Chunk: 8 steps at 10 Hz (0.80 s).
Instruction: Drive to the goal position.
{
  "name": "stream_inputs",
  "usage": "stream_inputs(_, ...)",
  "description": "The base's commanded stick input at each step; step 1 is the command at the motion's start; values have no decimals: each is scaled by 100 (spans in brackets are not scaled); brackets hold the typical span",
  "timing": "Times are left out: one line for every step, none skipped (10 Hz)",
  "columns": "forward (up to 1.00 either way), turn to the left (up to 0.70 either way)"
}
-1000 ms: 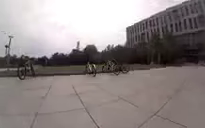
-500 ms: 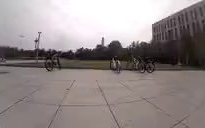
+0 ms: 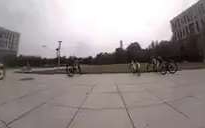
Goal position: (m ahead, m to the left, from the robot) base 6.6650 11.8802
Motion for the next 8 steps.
stream_inputs(0,100)
stream_inputs(0,100)
stream_inputs(0,100)
stream_inputs(0,100)
stream_inputs(0,100)
stream_inputs(0,100)
stream_inputs(0,100)
stream_inputs(0,100)
